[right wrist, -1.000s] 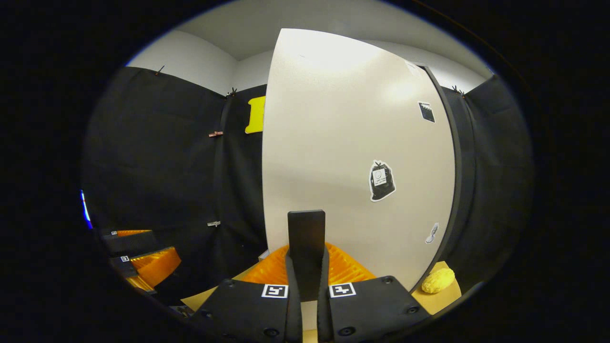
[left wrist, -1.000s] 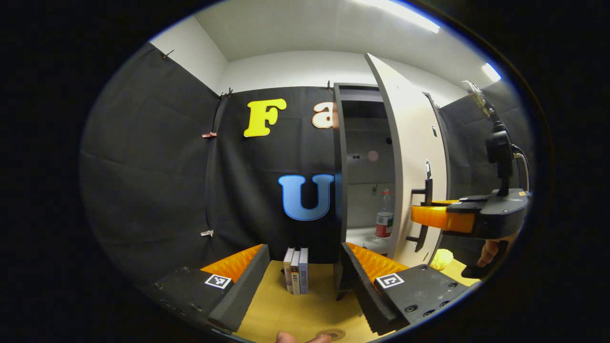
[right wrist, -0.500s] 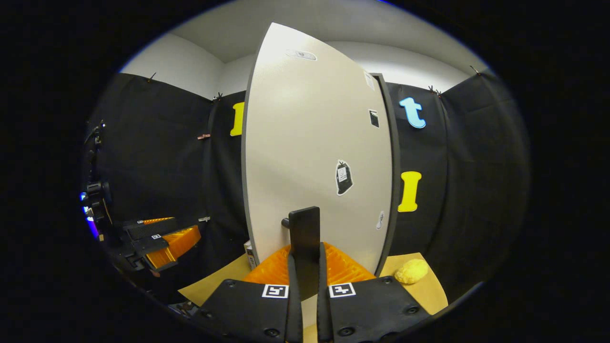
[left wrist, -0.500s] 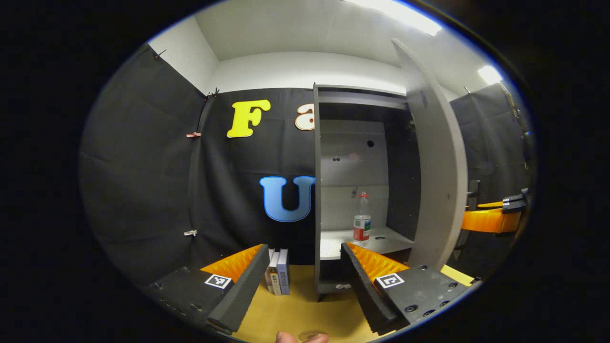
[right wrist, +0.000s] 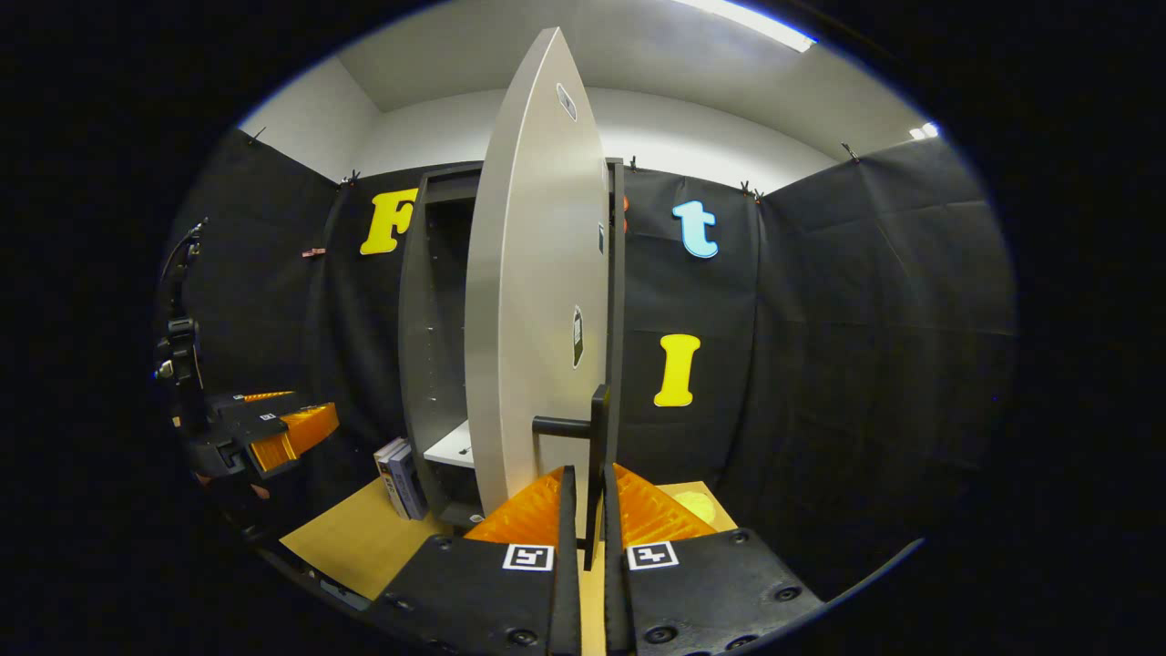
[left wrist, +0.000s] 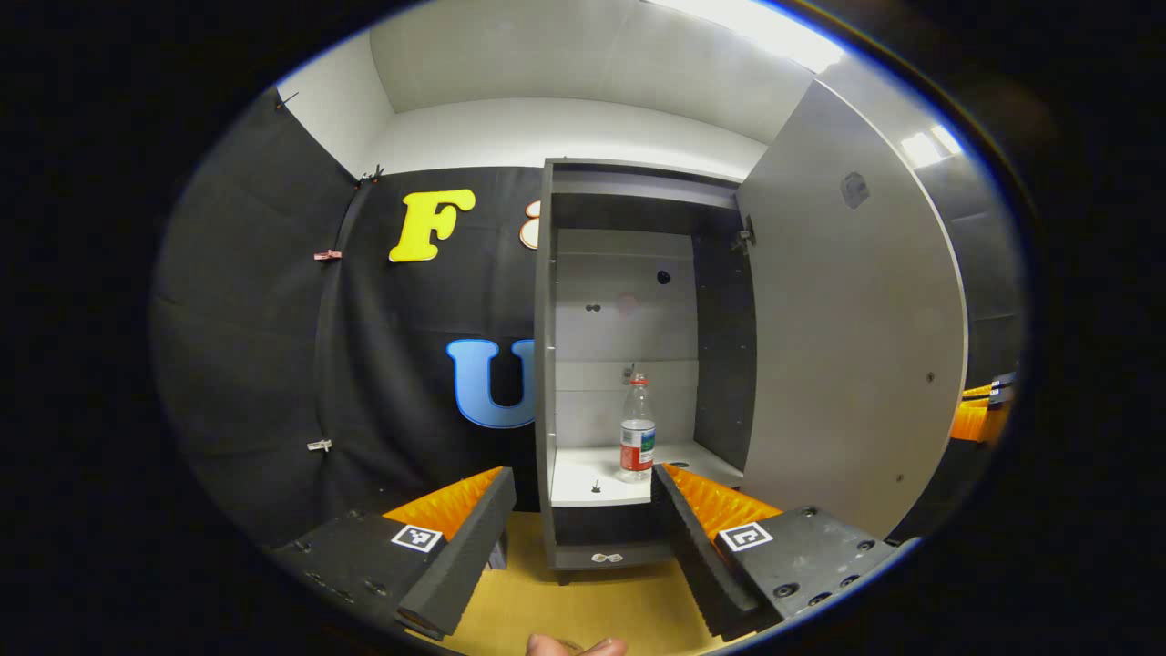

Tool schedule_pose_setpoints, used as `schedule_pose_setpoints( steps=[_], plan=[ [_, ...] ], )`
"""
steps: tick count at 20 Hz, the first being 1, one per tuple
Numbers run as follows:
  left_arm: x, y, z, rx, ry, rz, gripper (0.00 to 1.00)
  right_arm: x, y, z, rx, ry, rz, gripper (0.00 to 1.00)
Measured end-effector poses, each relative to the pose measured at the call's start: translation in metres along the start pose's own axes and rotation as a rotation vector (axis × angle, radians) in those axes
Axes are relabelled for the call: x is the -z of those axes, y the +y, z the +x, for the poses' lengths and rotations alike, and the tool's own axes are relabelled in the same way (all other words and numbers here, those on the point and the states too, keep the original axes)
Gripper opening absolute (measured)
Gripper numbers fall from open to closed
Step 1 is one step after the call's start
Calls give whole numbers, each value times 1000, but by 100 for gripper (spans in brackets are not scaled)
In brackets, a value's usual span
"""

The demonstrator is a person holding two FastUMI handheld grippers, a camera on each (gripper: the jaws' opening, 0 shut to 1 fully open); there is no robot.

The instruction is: Open the cabinet door with the right hand, grasp the bottle in the cabinet with the left hand and place it on the coaster, then close the cabinet door with the right hand.

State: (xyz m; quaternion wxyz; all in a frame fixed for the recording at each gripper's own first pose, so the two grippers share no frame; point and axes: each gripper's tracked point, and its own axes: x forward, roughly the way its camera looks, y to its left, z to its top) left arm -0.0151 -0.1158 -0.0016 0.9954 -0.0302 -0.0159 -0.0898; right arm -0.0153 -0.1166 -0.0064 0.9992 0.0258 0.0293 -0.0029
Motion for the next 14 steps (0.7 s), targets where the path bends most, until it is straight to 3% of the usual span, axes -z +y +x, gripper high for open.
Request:
schedule_pose_setpoints(
  steps=[3, 10, 13, 14],
  plan=[
    [-3, -14, 10, 12, -3, 0, 94, 2, -23, -5, 10, 11, 14, 9],
    [7, -45, 34, 34, 15, 27, 94, 8, -52, -8, 8, 21, 21, 9],
    [11, -63, 50, 49, 19, 16, 94, 9, -46, -12, -43, 16, 35, 9],
    [13, -69, 56, 58, 20, 7, 92, 9, -46, -12, -53, 16, 18, 19]
  ],
)
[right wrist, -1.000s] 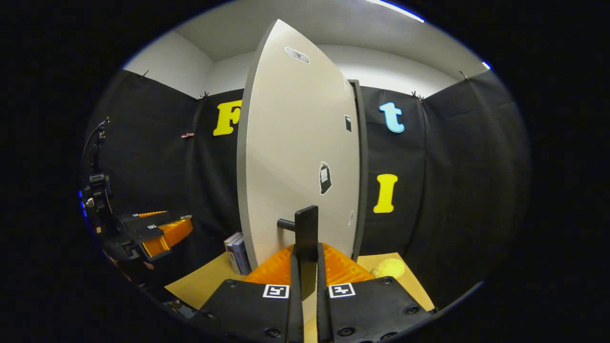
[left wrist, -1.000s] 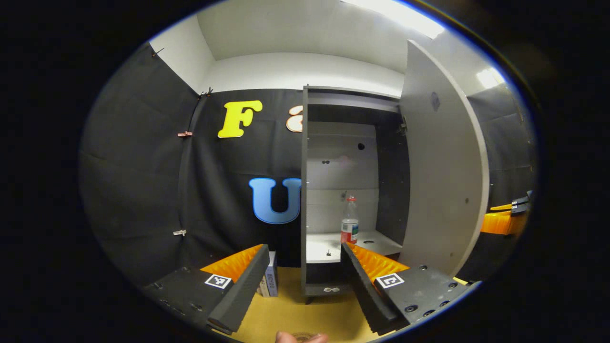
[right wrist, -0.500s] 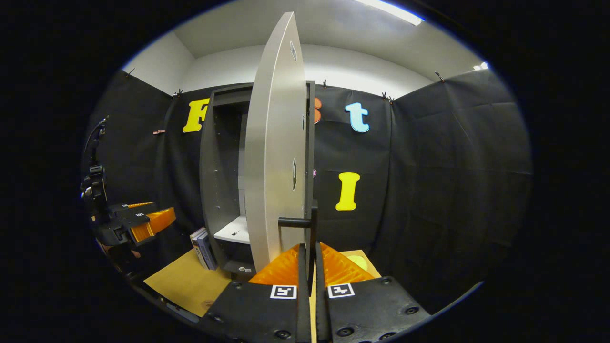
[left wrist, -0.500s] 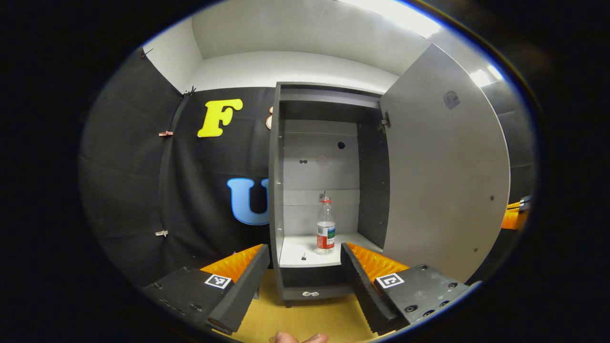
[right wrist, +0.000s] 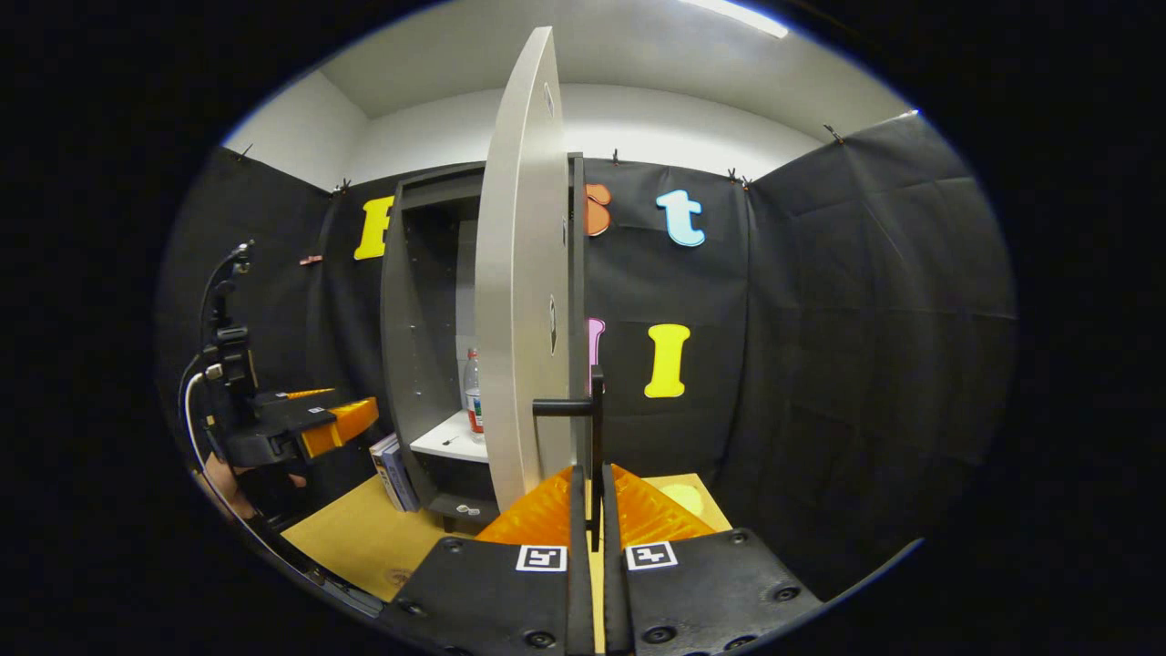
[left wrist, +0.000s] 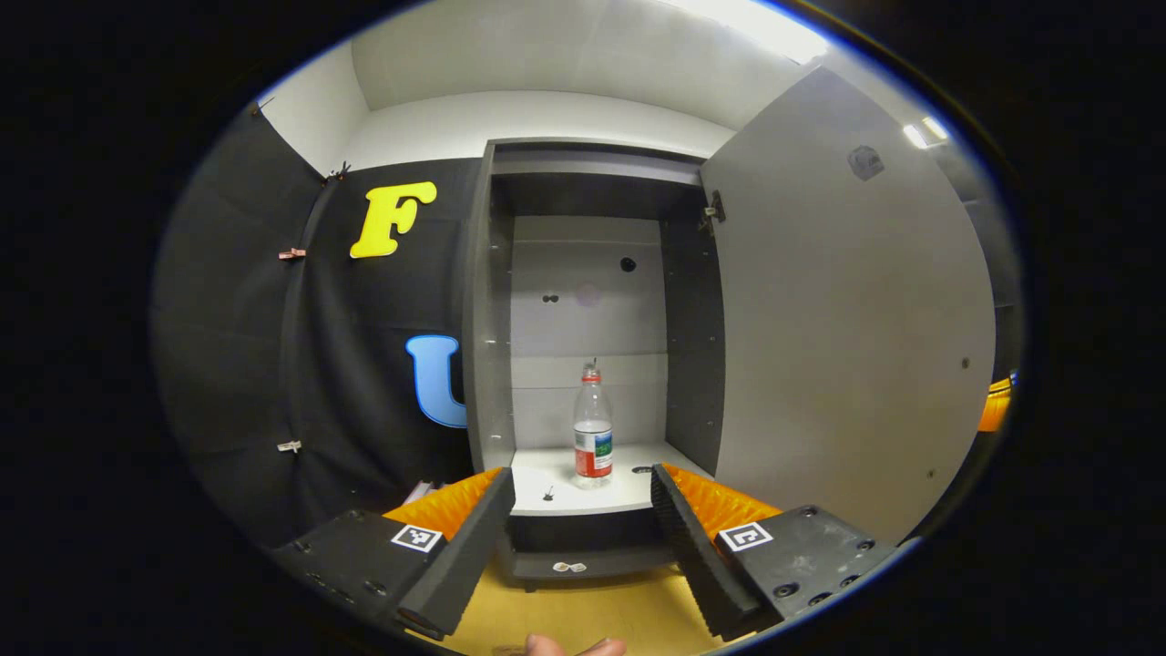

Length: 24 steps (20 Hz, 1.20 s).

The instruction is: Open the cabinet door with the right hand, grasp the bottle in the cabinet with the left hand and place it on the coaster, then close the cabinet door with the right hand.

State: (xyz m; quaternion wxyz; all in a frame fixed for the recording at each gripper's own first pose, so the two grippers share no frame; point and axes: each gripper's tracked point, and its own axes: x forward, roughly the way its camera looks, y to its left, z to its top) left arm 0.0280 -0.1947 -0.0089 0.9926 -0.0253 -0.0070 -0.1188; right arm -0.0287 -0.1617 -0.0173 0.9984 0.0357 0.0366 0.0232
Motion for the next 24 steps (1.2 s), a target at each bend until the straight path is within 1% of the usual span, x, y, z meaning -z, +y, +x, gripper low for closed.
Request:
schedule_pose_setpoints(
  steps=[1, 2, 3, 4, 6, 7, 8, 9, 10, 11, 13, 15, 16, 18, 20, 21, 24],
  plan=[
    [0, -5, 6, 5, -2, -7, 92, 0, -4, 0, 0, -3, -11, 9],
    [0, -9, 11, 10, -2, -9, 92, 1, -8, -2, 3, 2, -6, 9],
    [0, -12, 16, 10, -4, -6, 92, 3, -9, -6, -6, 3, 11, 12],
    [0, -15, 23, 10, -4, 1, 94, 2, -9, -11, -25, -2, 29, 13],
    [4, -22, 39, 15, 1, 19, 94, 6, -21, -19, -27, 4, 47, 13],
    [4, -24, 47, 15, 0, 27, 94, 8, -31, -19, -8, 4, 50, 12],
    [5, -27, 55, 18, -6, 31, 94, 6, -44, -21, 28, -9, 61, 15],
    [5, -29, 64, 20, -9, 34, 94, -1, -56, -21, 68, -31, 77, 23],
    [7, -31, 74, 23, -7, 35, 92, -7, -68, -18, 109, -55, 89, 42],
    [10, -33, 85, 23, 0, 37, 94, -8, -75, -17, 131, -72, 88, 62],
    [19, -35, 107, 23, 12, 35, 94, -3, -89, -11, 162, -84, 67, 100],
    [28, -29, 130, -4, 30, 48, 94, 3, -93, -7, 169, -82, 47, 97],
    [34, -24, 141, -21, 37, 51, 94, 7, -96, -3, 169, -77, 37, 97],
    [43, -15, 170, -39, 44, 43, 96, 12, -105, 2, 179, -68, 18, 97],
    [53, -7, 198, -50, 58, 42, 96, 11, -114, 10, 184, -71, 20, 97],
    [58, -5, 209, -52, 63, 39, 96, 10, -113, 14, 171, -72, 38, 96],
    [66, -4, 239, -35, 67, 49, 96, 7, -123, 25, 174, -89, 71, 96]
  ],
)
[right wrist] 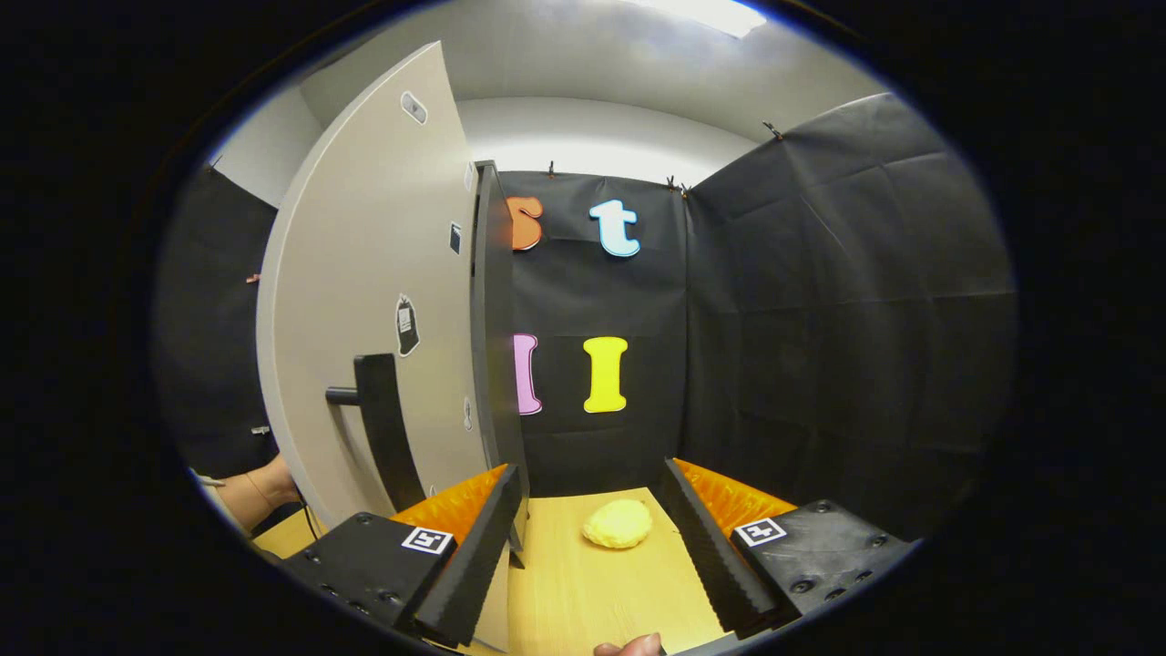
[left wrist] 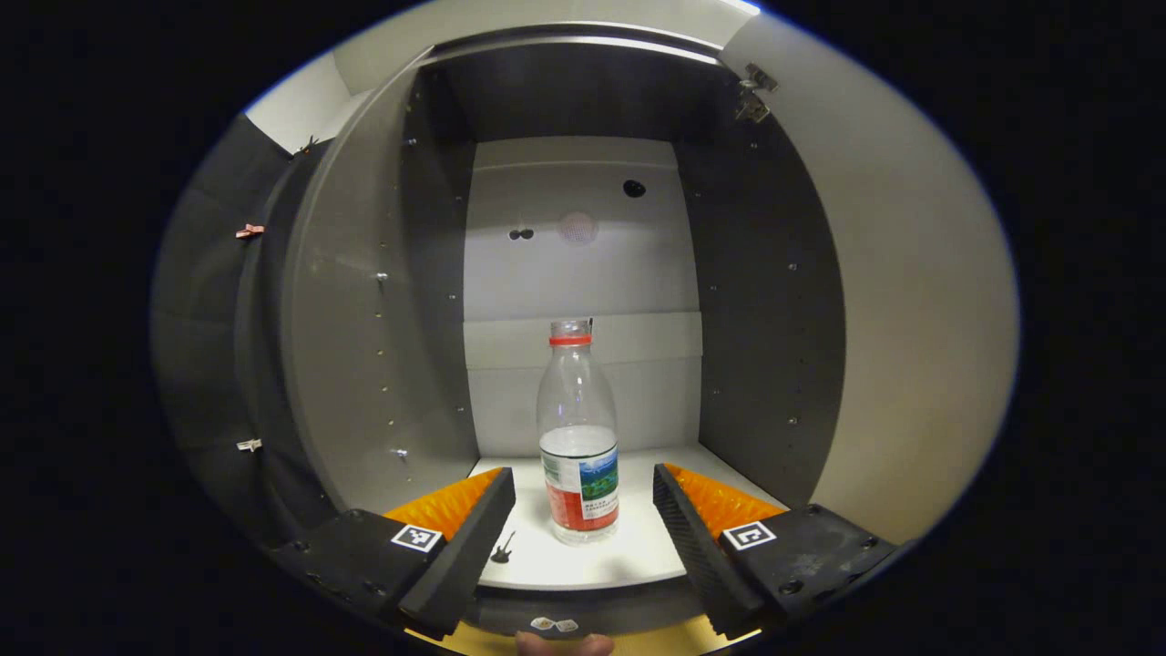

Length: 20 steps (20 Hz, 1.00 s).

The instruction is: Open the cabinet door with the right hand, grasp the bottle in the cabinet with the left hand and place it on the coaster, then close the cabinet door with the right hand.

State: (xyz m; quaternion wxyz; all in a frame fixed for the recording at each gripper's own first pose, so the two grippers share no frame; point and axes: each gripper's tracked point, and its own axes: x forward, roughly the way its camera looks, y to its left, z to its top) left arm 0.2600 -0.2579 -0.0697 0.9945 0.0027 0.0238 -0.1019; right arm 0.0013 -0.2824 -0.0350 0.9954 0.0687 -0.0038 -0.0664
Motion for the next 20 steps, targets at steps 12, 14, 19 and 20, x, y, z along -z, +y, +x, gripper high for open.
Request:
schedule_pose_setpoints(
  steps=[12, 14, 19, 20],
  plan=[
    [31, 3, 85, -54, 62, -28, 96, 3, -26, 15, 67, -27, -107, 97],
    [31, 5, 82, -49, 66, -51, 87, 0, -27, 14, 75, -32, -106, 97],
    [11, 9, 59, -27, 28, -11, 75, 2, -25, 12, 79, -19, -101, 97],
    [5, 10, 48, -21, 15, -8, 75, 1, -24, 11, 82, -21, -101, 97]
  ],
)
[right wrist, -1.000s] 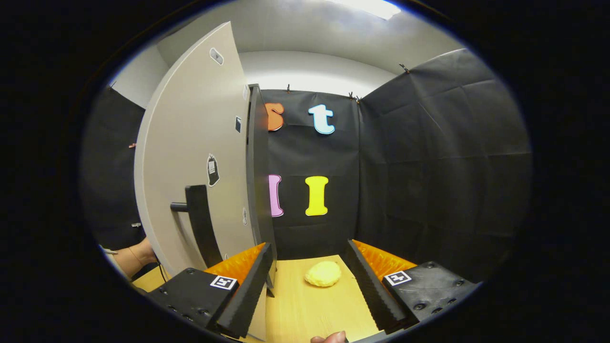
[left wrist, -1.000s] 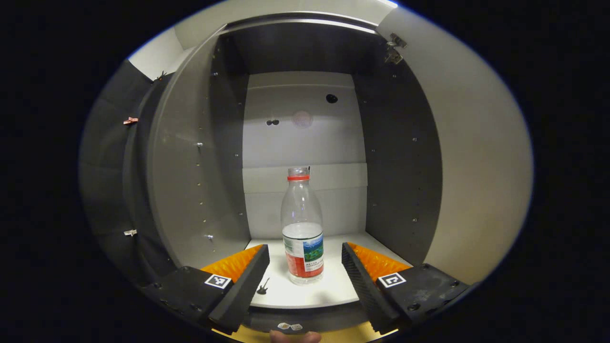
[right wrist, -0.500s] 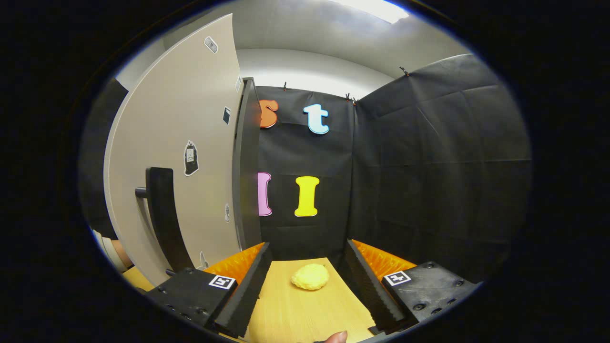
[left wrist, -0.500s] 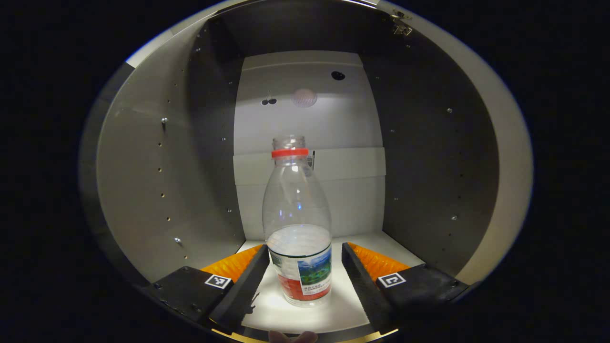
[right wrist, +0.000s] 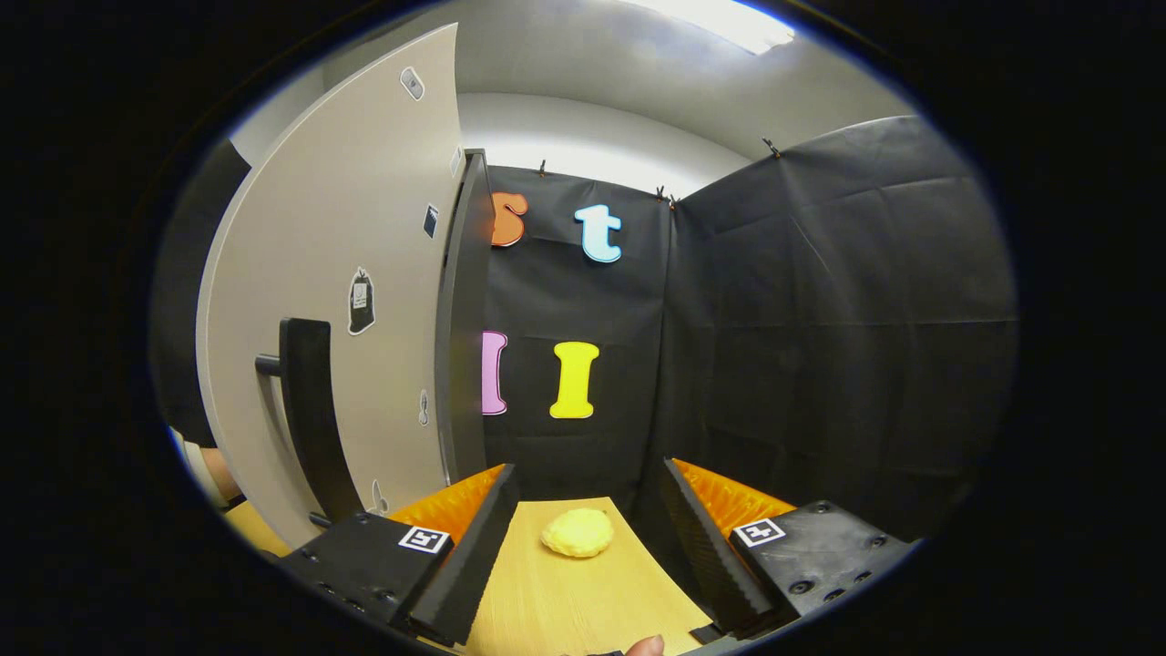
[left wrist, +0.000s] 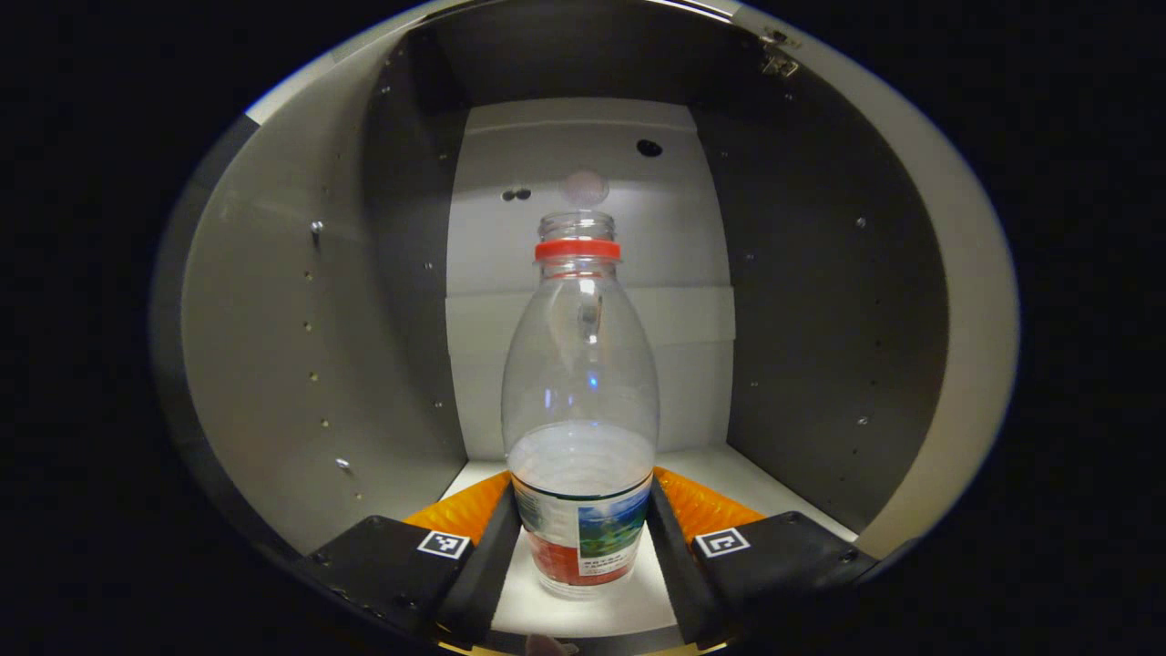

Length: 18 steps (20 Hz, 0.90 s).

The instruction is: Open the cabinet door with the right hand, grasp the bottle in the cabinet with the left hand and place it on the coaster, then close the cabinet door with the right hand.

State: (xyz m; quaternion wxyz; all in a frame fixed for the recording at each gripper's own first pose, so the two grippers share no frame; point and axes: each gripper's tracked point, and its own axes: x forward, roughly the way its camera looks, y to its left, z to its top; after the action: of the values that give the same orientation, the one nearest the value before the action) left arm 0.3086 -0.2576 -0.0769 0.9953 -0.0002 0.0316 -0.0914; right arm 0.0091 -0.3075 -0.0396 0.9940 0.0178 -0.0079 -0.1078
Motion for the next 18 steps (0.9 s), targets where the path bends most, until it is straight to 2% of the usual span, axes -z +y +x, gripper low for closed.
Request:
schedule_pose_setpoints(
  steps=[5, 9, 15, 18],
  plan=[
    [-25, 24, -70, 6, -57, 0, 75, 1, 9, -7, 6, 4, 11, 97],
    [-25, 51, -127, 10, -62, -34, 75, -3, 16, -14, 1, -5, 8, 97],
    [-6, 100, -206, -39, -83, -9, 75, -11, 10, -15, 49, -16, 21, 99],
    [18, 116, -237, -50, -76, -14, 74, -15, 12, -15, 58, -30, 8, 99]
  ],
)
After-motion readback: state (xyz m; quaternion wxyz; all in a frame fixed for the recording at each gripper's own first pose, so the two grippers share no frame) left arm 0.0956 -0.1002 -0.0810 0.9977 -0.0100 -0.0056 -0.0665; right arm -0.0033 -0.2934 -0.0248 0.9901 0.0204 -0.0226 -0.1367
